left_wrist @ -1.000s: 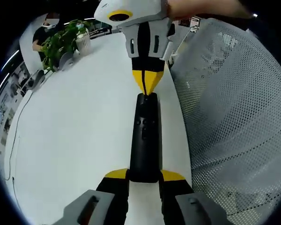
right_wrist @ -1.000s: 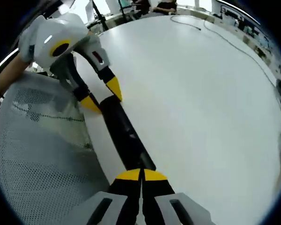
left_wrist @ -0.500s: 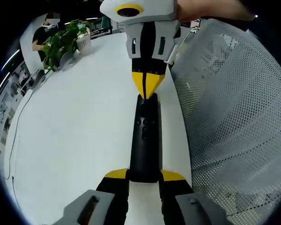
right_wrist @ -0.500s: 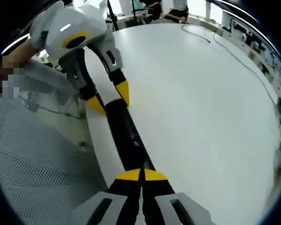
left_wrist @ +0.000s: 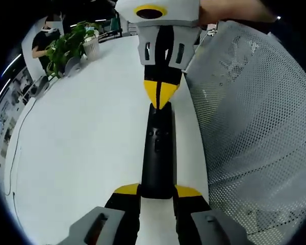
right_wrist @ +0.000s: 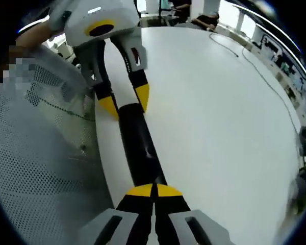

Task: Press the specified remote control buttons in sequence, fully releasing each button before pressing the next.

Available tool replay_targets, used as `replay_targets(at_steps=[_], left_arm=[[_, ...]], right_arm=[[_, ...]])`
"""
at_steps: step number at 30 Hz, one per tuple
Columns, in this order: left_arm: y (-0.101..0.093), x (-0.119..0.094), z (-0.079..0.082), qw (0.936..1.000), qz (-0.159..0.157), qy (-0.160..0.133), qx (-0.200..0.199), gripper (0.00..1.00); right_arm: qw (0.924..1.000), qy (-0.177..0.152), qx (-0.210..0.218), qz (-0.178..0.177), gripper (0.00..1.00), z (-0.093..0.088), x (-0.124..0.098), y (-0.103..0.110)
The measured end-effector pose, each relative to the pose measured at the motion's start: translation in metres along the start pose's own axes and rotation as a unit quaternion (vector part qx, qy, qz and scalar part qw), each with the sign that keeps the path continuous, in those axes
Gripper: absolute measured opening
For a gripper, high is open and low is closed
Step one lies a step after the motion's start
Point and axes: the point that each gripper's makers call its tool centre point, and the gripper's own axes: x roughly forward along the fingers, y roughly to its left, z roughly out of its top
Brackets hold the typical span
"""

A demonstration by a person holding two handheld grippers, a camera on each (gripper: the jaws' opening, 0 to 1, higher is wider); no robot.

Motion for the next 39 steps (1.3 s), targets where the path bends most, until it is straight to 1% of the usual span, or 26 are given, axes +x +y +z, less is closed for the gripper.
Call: replay_targets(at_steps=[2,3,5,8,10,13,14,16,18,19,32,34,36,39], left_arm=[[0.000,0.000,0.000,1.0000,0.000,0.000,0.000,0.25],[0.000,0.000,0.000,1.0000,0.000,0.000,0.000,0.25],[0.000,0.000,0.000,1.0000,0.000,-0.001,0.000,0.25],[0.000,0.000,0.000,1.0000,0.001,-0.001,-0.001,0.25],[0.000,0.000,0.000,1.0000,0.000,0.000,-0.001,0.25],[0.000,0.000,0.000,1.0000,0.000,-0.001,0.000,0.25],[0.000,0.000,0.000,1.0000,0.000,-0.001,-0.001,0.25],[0.000,0.000,0.000,1.0000,0.000,-0.001,-0.001,0.25],[0.000,0.000,0.000,1.0000,0.000,-0.001,-0.001,0.25],[0.000,0.000,0.000,1.0000,0.001,-0.001,-0.001,0.25],[0.000,0.000,0.000,1.0000,0.000,-0.001,0.000,0.25],[0.000,0.000,0.000,1.0000,0.000,0.000,0.000,0.25],[0.000,0.000,0.000,1.0000,0.000,0.000,0.001,0.25],[0.001,0.000,0.000,1.0000,0.000,-0.001,0.001,0.25]], right_arm=[[0.9995,-0.013,0.026,0.008,0.00,0.001,-0.001,-0.001],[0.9985,-0.021,0.048,0.017,0.00,0.001,-0.001,-0.001],[0.9979,-0.026,0.056,0.022,0.00,0.001,-0.003,-0.003],[0.9979,-0.028,0.055,0.021,0.00,0.002,-0.002,-0.001],[0.9986,-0.028,0.039,0.020,0.00,0.004,-0.003,0.000],[0.9985,-0.037,0.033,0.024,0.00,0.011,-0.002,0.003],[0.9984,-0.036,0.032,0.029,0.00,0.012,-0.001,0.004],[0.9988,-0.035,0.023,0.027,0.00,0.013,0.001,0.005],[0.9994,-0.021,0.012,0.025,0.00,0.010,0.003,0.005],[0.9994,-0.024,0.006,0.023,0.00,0.012,0.003,0.005],[0.9995,-0.007,-0.003,0.031,0.00,0.011,0.004,0.004],[0.9995,-0.002,-0.012,0.029,0.00,0.011,0.004,0.004],[0.9991,0.007,-0.036,0.023,0.00,0.011,0.005,0.004],[0.9984,0.015,-0.053,0.015,0.00,0.011,0.005,0.005]])
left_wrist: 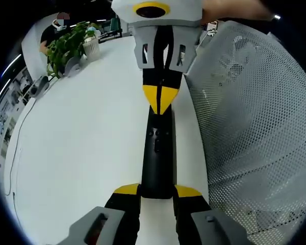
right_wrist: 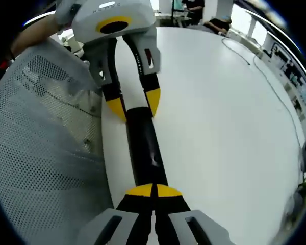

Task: Press the specified remote control buttons in sequence, fully releasing each button before pressing the next.

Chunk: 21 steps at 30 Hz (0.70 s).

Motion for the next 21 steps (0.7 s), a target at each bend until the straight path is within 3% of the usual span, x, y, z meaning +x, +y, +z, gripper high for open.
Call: replay_targets(at_steps=[3,6,10,14,21], left_arm=[[0.000,0.000,0.000,1.0000,0.000,0.000,0.000,0.25],[0.000,0.000,0.000,1.0000,0.001,0.000,-0.001,0.25],[0.000,0.000,0.000,1.0000,0.000,0.000,-0.001,0.25],[0.000,0.000,0.000,1.0000,0.000,0.000,-0.001,0.25],[0.000,0.000,0.000,1.0000,0.000,-0.001,0.000,0.25]], right_arm=[[1.0000,-0.003,0.001,-0.001,0.00,0.000,-0.001,-0.001],[0.9989,-0.014,0.045,0.003,0.00,0.000,-0.003,-0.001],[0.9994,-0.012,0.031,0.002,0.00,0.001,-0.002,-0.001],[0.9985,-0.031,0.044,0.006,0.00,0.010,-0.001,-0.002],[0.9990,-0.025,0.037,0.005,0.00,0.009,0.003,-0.001]])
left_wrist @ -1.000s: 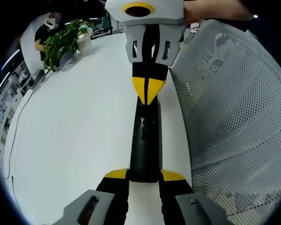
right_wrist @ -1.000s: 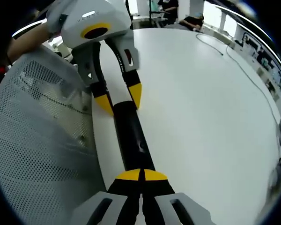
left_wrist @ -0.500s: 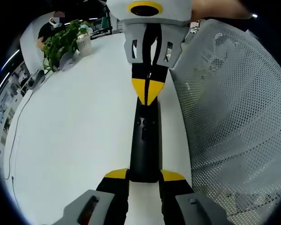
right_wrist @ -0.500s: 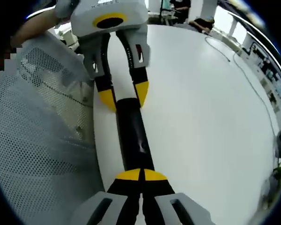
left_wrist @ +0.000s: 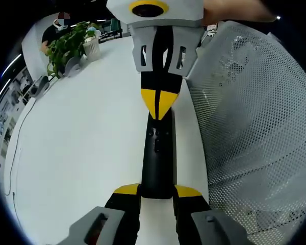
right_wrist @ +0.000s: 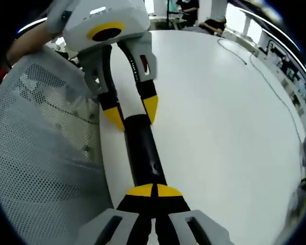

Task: Press the specified remote control buttons in sequence, fully releasing each button before pressing the next.

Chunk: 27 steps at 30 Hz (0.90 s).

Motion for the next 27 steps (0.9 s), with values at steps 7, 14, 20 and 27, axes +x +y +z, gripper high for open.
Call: replay_targets(at_steps=[7,14,20,27], left_arm=[[0.000,0.000,0.000,1.0000,-0.002,0.002,0.001,0.25],[0.000,0.000,0.000,1.0000,-0.003,0.003,0.003,0.25],[0.000,0.000,0.000,1.0000,-0.002,0.002,0.002,0.25],[0.000,0.000,0.000,1.0000,-0.003,0.001,0.002,0.25]], right_arm=[[0.9996,0.012,-0.025,-0.008,0.00,0.001,0.002,0.000],[0.9996,-0.009,0.025,-0.007,0.00,0.002,0.002,-0.003],[0.9977,-0.046,0.048,-0.004,0.00,0.002,-0.001,-0.003],[0.9976,-0.058,0.038,-0.002,0.00,0.015,0.000,-0.001]])
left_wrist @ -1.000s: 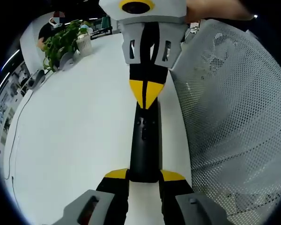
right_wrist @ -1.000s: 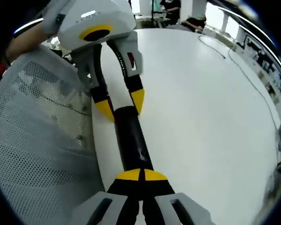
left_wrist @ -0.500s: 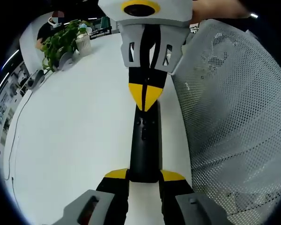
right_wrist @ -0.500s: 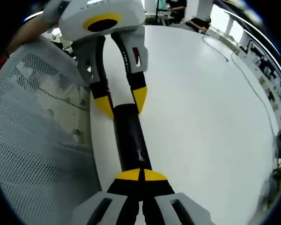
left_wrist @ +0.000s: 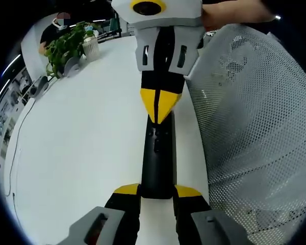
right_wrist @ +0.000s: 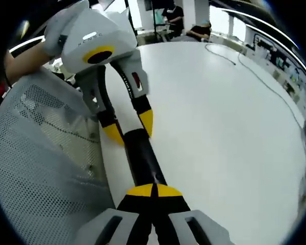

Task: Press the specified remote control buttons in sequence, fully releasing each button before pressing the next.

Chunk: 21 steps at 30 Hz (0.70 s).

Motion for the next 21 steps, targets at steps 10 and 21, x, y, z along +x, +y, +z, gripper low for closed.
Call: replay_targets(at_steps=[10,21], left_arm=[[-0.0002,0.0002,0.0000,1.0000,-0.001,0.000,0.000,0.25],[0.0003,0.0003,-0.0001,1.0000,-0.004,0.002,-0.001,0.25]], right_arm=[[0.9985,0.029,-0.047,-0.004,0.00,-0.0049,0.0035,0.0001],[0.9925,0.063,-0.104,-0.003,0.00,-0.0047,0.0061,-0.0007]])
